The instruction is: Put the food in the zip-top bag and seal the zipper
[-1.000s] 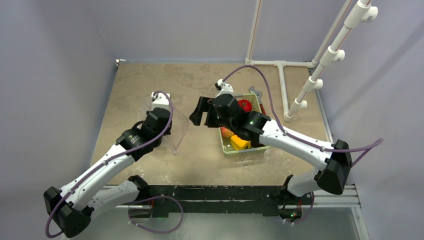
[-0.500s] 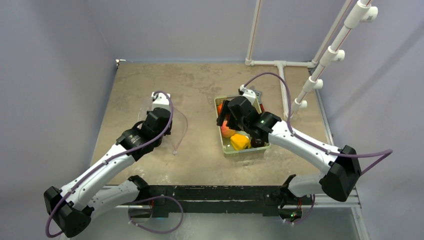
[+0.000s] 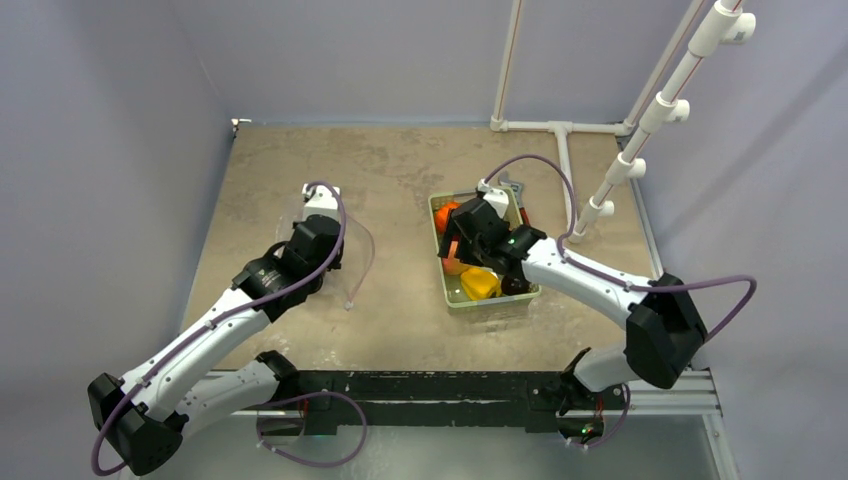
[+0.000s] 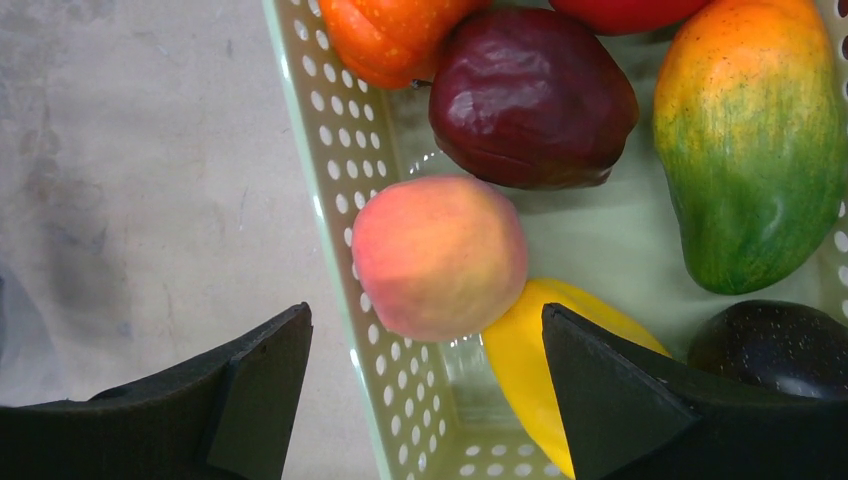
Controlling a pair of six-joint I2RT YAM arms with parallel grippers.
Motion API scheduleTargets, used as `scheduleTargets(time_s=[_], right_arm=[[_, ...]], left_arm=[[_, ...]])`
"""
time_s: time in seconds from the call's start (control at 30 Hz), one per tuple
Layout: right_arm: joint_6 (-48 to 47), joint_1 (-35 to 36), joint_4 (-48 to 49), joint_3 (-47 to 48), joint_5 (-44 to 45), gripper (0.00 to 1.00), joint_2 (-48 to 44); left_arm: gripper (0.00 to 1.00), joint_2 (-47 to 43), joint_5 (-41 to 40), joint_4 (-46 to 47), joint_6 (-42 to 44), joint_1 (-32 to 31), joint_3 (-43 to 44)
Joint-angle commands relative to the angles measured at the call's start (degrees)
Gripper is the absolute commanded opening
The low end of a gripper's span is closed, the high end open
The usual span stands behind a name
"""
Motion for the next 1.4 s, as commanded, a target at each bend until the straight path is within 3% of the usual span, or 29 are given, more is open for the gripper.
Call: scheduleTargets(time_s=[0.0,0.8,0.9,1.17,1.37], right_arm=[[-1.1,-1.0,4.2,-0.7,-0.1,0.87,2.0],[-2.7,-3.7,11.2,-5.2,-2.8,0.82,8.2],[-2.7,-3.7,11.0,-5.8,-2.6,0.74,7.7],[-2.0,-3.7,7.9,-5.1,0.2,0.36,4.6],[-1.2,-3.7,3.4,-2.1,2.2,0.26,1.0]], left_arm=[[0.0,-0.4,0.0,1.6,0.0,0.4,0.0],[0.0,-0.8,0.2,1.8,0.3,0.4,-0.1],[0.0,-0.7,0.3,1.8,0.3,0.4,0.0],[0.0,-0.5,0.3,1.8,0.3,0.5,-0.1],[0.0,-0.6,0.3,1.7,0.2,0.5,-0.1]])
